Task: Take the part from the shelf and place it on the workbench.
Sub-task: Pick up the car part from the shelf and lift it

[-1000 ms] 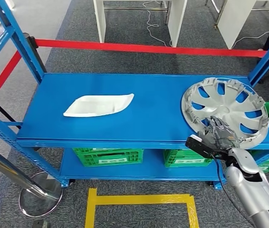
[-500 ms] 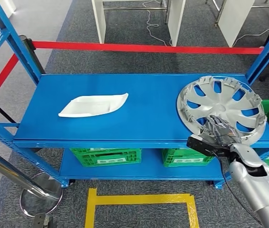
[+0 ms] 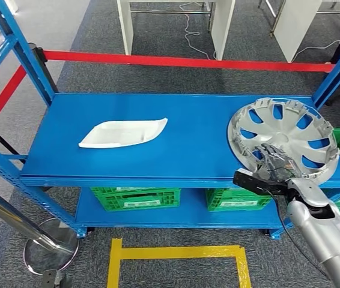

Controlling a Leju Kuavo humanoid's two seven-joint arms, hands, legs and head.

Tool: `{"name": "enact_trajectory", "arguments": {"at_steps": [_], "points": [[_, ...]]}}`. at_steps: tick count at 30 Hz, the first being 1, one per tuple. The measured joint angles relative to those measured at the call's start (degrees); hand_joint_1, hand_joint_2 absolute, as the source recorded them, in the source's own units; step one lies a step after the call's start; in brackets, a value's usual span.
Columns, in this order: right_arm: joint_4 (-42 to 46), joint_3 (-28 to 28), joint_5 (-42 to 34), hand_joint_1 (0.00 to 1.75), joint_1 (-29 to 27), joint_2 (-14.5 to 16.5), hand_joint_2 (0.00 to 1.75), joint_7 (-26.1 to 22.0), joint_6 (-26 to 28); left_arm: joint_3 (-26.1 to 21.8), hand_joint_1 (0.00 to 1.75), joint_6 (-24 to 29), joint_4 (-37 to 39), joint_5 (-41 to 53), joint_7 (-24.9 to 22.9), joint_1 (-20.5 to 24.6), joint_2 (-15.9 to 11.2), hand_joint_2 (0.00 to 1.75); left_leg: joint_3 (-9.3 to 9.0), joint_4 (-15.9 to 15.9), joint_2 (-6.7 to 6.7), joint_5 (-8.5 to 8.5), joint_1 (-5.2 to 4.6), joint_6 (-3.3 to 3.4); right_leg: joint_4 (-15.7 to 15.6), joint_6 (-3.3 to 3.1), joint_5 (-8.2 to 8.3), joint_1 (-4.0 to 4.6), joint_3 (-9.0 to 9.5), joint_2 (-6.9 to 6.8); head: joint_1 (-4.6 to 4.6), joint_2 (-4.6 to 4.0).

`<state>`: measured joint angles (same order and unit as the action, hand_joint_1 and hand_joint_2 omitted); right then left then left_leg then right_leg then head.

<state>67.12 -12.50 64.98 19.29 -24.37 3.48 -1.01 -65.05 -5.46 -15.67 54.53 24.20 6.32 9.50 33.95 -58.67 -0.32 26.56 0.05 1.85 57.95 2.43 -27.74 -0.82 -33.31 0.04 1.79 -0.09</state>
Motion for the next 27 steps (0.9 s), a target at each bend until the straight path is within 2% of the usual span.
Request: {"name": "enact_trajectory", "arguments": {"at_steps": [2,4,5,6,7,9,10,11,12,14,16,18,20,21,22,23,25,26,27], "points": [[-0.19,-0.49,1.03,0.00,0.37,-0.42,1.75,0.80,-0.10,0.01,0.00,0.02,0.00,-0.04,0.00,0.09,0.00,0.00,-0.07,0.38,0.04,-0.27,0.23,0.62,3.58,0.46,-2.28,-0.06,-1.78,-0.02,0.14,0.00],[-0.66,-0.89,2.12,0.00,0.65,-0.64,1.75,1.63,-0.26,0.01,0.00,0.04,0.00,-0.12,-0.02,0.13,-0.03,0.00,0.00,0.37,0.06,-0.29,0.17,0.85,11.07,0.77,-5.70,-0.07,-5.20,-0.01,0.22,0.00],[-1.01,-1.05,2.44,0.00,0.71,-0.66,1.75,1.86,-0.37,0.01,0.00,0.06,0.00,-0.16,-0.04,0.10,-0.02,0.00,0.00,0.36,0.06,-0.28,0.15,0.87,14.36,0.89,-6.78,-0.08,-6.76,-0.01,0.20,0.00],[-1.35,-1.22,2.62,0.00,0.78,-0.66,1.75,2.01,-0.46,0.02,0.00,0.06,0.00,-0.17,-0.08,0.08,-0.01,0.00,-0.01,0.34,0.06,-0.27,0.14,0.88,15.87,0.98,-6.82,-0.08,-7.52,-0.02,0.21,0.00],[-1.66,-1.40,2.70,0.00,0.94,-0.67,1.75,2.08,-0.55,0.02,0.00,0.06,0.00,-0.17,-0.12,0.08,0.01,0.00,-0.06,0.31,0.06,-0.26,0.15,0.86,15.00,1.01,-5.70,-0.10,-7.16,-0.03,0.22,0.00],[-2.04,-1.69,2.71,0.00,1.47,-0.72,1.75,2.16,-0.67,0.03,0.00,0.07,0.00,-0.18,-0.18,0.10,0.04,0.00,-0.23,0.24,0.06,-0.15,0.17,0.70,7.60,0.92,-1.75,-0.21,-3.63,-0.09,0.21,0.00],[-2.18,-1.82,2.70,0.00,1.75,-0.77,1.75,2.20,-0.70,0.04,0.00,0.07,0.00,-0.24,-0.19,0.13,0.05,0.00,-0.24,0.19,0.04,-0.09,0.08,0.53,3.71,0.84,-0.43,-0.17,-1.57,-0.11,0.20,0.00],[-2.29,-1.92,2.68,0.00,1.96,-0.80,1.75,2.24,-0.70,0.04,0.00,0.08,0.00,-0.33,-0.21,0.14,0.05,0.00,-0.18,0.13,0.02,-0.08,-0.02,0.30,1.02,0.66,0.24,-0.13,-0.12,-0.09,0.17,0.00],[-2.39,-2.01,2.66,0.00,2.08,-0.84,1.75,2.26,-0.70,0.04,0.00,0.10,0.00,-0.43,-0.24,0.12,0.04,0.00,-0.10,0.09,0.01,-0.11,-0.11,0.05,-0.27,0.46,0.25,-0.04,0.60,-0.04,0.12,0.00],[-2.56,-2.22,2.62,0.00,2.22,-0.85,1.75,2.24,-0.70,0.04,0.00,0.16,0.00,-0.61,-0.31,0.07,0.01,0.00,-0.03,0.09,-0.02,-0.26,-0.12,-0.47,-0.53,-0.18,0.26,0.06,0.78,0.08,0.05,0.00],[-2.68,-2.40,2.63,0.00,2.46,-0.85,1.75,2.21,-0.71,0.04,0.00,0.23,0.00,-0.73,-0.34,0.05,-0.06,0.00,0.23,-0.86,0.00,0.56,-0.01,-1.08,-0.76,-0.88,0.46,-0.09,0.96,0.00,-0.04,0.00],[-2.81,-2.51,2.64,0.00,2.70,-0.85,1.75,2.20,-0.72,0.04,0.00,0.28,0.00,-0.79,-0.35,0.03,-0.10,0.00,2.31,-5.88,0.04,3.61,0.13,-1.64,-0.92,-1.49,0.57,-0.25,1.14,-0.18,-0.23,0.00],[-3.02,-2.62,2.63,0.00,2.74,-0.84,1.75,2.20,-0.72,0.04,0.00,0.29,0.00,-0.81,-0.35,-0.08,-0.06,0.00,5.63,-13.48,0.06,7.01,0.24,-1.93,-0.91,-1.73,0.54,-0.24,1.13,-0.26,-0.32,0.00],[-3.14,-2.68,2.62,0.00,2.72,-0.83,1.75,2.22,-0.72,0.04,0.00,0.30,0.00,-0.83,-0.35,-0.16,-0.05,0.00,6.61,-15.76,0.06,7.53,0.28,-1.98,-0.91,-1.73,0.53,-0.24,1.14,-0.27,-0.32,0.00],[-3.26,-2.74,2.62,0.00,2.72,-0.83,1.75,2.24,-0.72,0.04,0.00,0.31,0.00,-0.85,-0.35,-0.22,-0.07,0.00,6.63,-15.94,0.06,6.94,0.31,-1.97,-0.90,-1.73,0.53,-0.24,1.18,-0.26,-0.33,0.00],[-3.35,-2.80,2.63,0.00,2.72,-0.83,1.75,2.26,-0.72,0.04,0.00,0.33,0.00,-0.86,-0.35,-0.26,-0.11,0.00,5.58,-13.85,0.07,5.33,0.36,-1.91,-0.89,-1.71,0.52,-0.25,1.26,-0.24,-0.33,0.00],[-3.51,-2.87,2.63,0.00,2.76,-0.84,1.75,2.34,-0.74,0.04,0.00,0.43,0.00,-0.87,-0.35,-0.23,-0.19,0.00,1.86,-6.27,0.05,1.66,0.42,-1.68,-0.80,-1.49,0.43,-0.15,1.40,-0.21,-0.33,0.00],[-3.60,-2.88,2.59,0.00,2.81,-0.84,1.75,2.38,-0.77,0.04,0.00,0.48,0.00,-0.87,-0.35,-0.19,-0.21,0.00,0.35,-3.01,0.02,0.68,0.43,-1.54,-0.69,-1.27,0.37,-0.05,1.33,-0.15,-0.30,0.00],[-3.69,-2.89,2.39,0.00,2.86,-0.85,1.75,2.37,-0.80,0.04,0.00,0.52,0.00,-0.89,-0.37,-0.17,-0.20,0.00,-0.45,-1.12,-0.01,0.37,0.40,-1.43,-0.62,-0.98,0.38,0.06,1.20,-0.11,-0.26,0.00]]}}
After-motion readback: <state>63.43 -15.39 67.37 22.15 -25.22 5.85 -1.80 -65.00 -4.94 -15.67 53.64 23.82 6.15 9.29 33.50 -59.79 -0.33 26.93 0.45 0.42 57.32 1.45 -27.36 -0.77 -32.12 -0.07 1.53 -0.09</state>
